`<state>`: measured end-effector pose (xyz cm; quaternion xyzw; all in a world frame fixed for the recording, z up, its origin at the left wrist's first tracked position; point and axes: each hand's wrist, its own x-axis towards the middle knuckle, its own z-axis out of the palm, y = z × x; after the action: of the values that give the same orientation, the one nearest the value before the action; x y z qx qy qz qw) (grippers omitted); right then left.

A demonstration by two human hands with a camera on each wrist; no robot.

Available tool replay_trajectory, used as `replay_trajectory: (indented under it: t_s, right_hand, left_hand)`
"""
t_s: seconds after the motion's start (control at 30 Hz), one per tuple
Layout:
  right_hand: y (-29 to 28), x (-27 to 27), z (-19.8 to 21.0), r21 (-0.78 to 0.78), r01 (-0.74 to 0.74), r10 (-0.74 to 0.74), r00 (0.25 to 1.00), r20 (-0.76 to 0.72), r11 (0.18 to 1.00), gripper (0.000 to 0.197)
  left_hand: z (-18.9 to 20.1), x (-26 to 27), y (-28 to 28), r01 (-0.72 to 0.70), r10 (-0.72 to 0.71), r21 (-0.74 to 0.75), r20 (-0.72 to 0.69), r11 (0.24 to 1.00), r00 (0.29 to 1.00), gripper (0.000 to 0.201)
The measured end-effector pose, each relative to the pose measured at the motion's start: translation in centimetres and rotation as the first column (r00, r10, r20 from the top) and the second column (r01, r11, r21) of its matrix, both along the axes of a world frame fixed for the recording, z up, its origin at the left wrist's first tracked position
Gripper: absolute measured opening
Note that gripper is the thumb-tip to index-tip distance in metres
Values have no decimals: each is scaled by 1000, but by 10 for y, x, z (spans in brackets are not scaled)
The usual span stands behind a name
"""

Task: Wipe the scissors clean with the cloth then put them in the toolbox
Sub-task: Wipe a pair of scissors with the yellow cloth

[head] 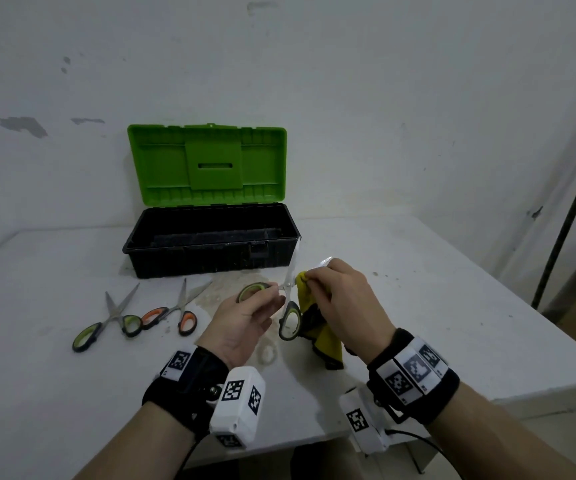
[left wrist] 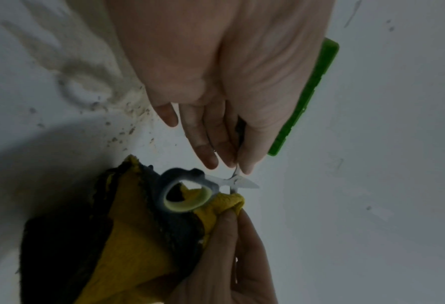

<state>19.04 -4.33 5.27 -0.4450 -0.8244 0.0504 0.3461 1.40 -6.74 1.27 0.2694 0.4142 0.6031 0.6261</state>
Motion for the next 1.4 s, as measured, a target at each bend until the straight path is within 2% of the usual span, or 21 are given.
replay_trajectory:
  t_s: [0.07, 0.23, 0.33, 0.43, 0.6, 0.7, 0.87, 0.97, 1.03, 1.13, 1.2, 1.27, 1.4]
  right_hand:
    - [1, -2, 0, 2, -1, 1, 1000, -1, 1000, 17]
    - [-1, -6, -1, -7, 4, -4, 1000, 14, 1000, 18]
    - [-1, -7, -5, -21, 14, -13, 999, 33, 1000, 18]
    - [-1, -8, -9, -32, 11, -10, 999, 37, 999, 18]
    - [-4, -7, -8, -47, -7, 10, 998, 65, 999, 19]
    - [-6, -8, -2, 15, -29, 27, 994, 109, 999, 17]
    - [-4, -18, -3, 84, -82, 59, 968, 244, 993, 9]
    - [-1, -17, -3, 46, -93, 75, 949, 308, 995, 10]
    - [8, -13, 4, 23, -43, 35, 959, 283, 999, 17]
    - [27, -5, 16, 2, 122, -120, 971, 208, 993, 25]
    - [30, 0, 19, 23, 152, -154, 975, 162, 988, 26]
    - [21, 0, 17, 54, 89, -97, 984, 152, 995, 23]
    - [-7, -13, 2, 57, -54, 35, 956, 292, 997, 4]
  left_hand:
    - [0, -1, 1, -21, 20, 17, 57, 1000, 998, 19]
    - [3, 3, -2, -41, 37, 25, 136, 999, 990, 21]
    - [5, 6, -4, -27, 27, 2, 119, 1000, 993, 21]
    - [2, 7, -3, -1, 2, -12, 71, 1000, 997, 9]
    - [-4, 7, 2, -101, 109, -74, 111, 992, 988, 17]
    - [-6, 7, 3, -153, 155, -35, 69, 988, 985, 11]
    - [-9, 15, 0, -133, 133, 18, -45, 991, 990, 14]
    - [-12, 13, -1, -126, 127, 15, -85, 992, 988, 12]
    - [-12, 12, -1, -110, 111, 19, -85, 994, 990, 10]
    - [-11, 10, 1, -96, 98, 25, -89, 995, 991, 8]
    - [-11, 9, 2, -101, 103, 27, -85, 995, 991, 8]
    - [-10, 8, 5, -117, 118, 28, -75, 993, 990, 9]
    - [-11, 12, 4, -103, 109, 54, -142, 993, 984, 10]
